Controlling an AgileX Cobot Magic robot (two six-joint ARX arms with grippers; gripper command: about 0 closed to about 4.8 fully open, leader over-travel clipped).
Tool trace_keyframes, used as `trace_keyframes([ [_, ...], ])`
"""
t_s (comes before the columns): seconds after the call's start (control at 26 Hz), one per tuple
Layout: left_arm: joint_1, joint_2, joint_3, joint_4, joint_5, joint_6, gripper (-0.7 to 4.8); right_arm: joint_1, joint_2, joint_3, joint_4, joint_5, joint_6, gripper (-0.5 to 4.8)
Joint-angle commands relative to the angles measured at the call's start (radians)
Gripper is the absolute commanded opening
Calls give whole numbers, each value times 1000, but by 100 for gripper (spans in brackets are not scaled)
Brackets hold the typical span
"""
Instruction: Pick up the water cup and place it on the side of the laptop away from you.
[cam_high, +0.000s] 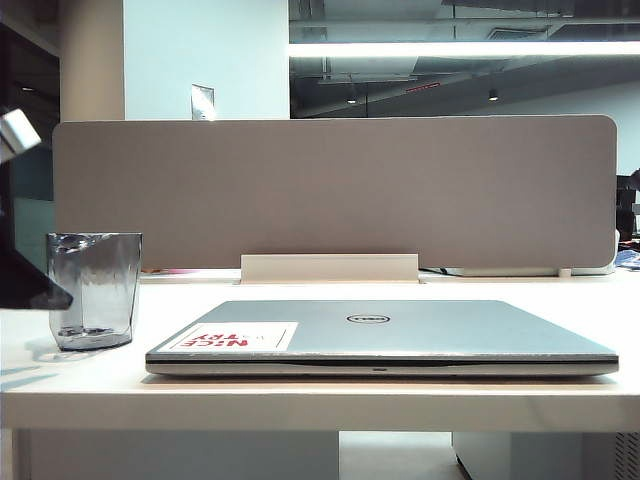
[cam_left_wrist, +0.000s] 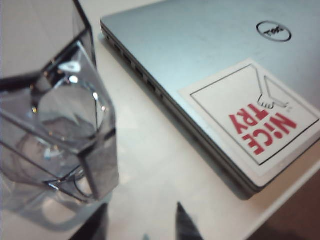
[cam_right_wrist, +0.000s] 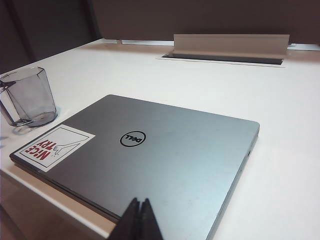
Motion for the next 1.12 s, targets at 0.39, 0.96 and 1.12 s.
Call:
trace_keyframes([
  [0.39, 10, 45, 19, 45, -57, 139, 152, 1, -2, -3, -2, -2, 0, -8],
  [0.96, 9, 152, 73, 126, -12, 138, 116, 1, -2, -3, -36, -3, 0, -8],
  [1.12, 8, 174, 95, 126, 11, 138, 115, 1, -2, -3, -36, -3, 0, -8],
])
